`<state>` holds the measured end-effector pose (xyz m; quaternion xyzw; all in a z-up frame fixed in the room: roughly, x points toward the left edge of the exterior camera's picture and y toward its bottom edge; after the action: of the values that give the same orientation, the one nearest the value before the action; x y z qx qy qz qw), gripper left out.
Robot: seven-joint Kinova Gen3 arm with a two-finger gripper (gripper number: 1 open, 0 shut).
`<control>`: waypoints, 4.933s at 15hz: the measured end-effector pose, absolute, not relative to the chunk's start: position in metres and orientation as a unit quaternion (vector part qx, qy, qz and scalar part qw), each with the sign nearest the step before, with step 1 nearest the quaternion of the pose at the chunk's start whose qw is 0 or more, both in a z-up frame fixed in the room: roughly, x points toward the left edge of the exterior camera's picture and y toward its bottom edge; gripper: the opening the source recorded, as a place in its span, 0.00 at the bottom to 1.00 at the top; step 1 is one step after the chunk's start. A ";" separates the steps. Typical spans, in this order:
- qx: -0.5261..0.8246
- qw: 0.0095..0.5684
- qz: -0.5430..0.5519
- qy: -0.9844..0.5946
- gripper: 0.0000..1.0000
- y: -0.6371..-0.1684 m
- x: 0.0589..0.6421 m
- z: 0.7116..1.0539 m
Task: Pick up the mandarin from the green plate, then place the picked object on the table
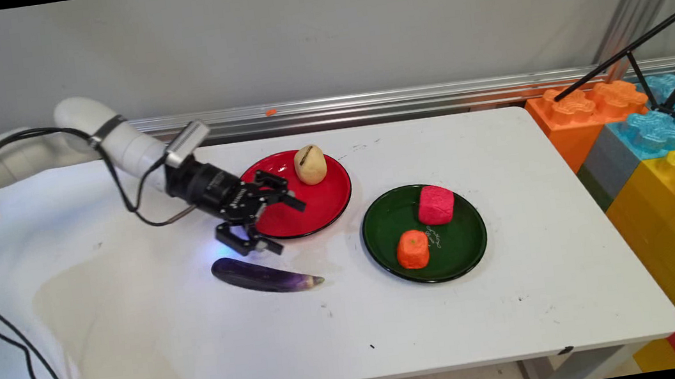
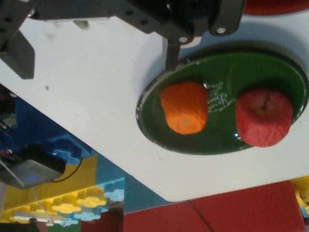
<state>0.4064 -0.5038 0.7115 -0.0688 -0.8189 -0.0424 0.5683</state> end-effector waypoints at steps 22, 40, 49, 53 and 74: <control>-0.044 0.575 -0.056 -0.815 1.00 -0.564 0.241 0.677; -0.046 0.557 -0.073 -0.826 0.00 -0.566 0.215 0.636; -0.057 0.565 -0.063 -0.820 0.00 -0.563 0.219 0.656; -0.065 0.576 -0.058 -0.813 0.00 -0.555 0.230 0.678; -0.090 0.565 -0.107 -0.813 0.00 -0.463 0.404 0.703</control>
<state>0.4041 -0.4630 0.7028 -0.0905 -0.8132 -0.1070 0.5649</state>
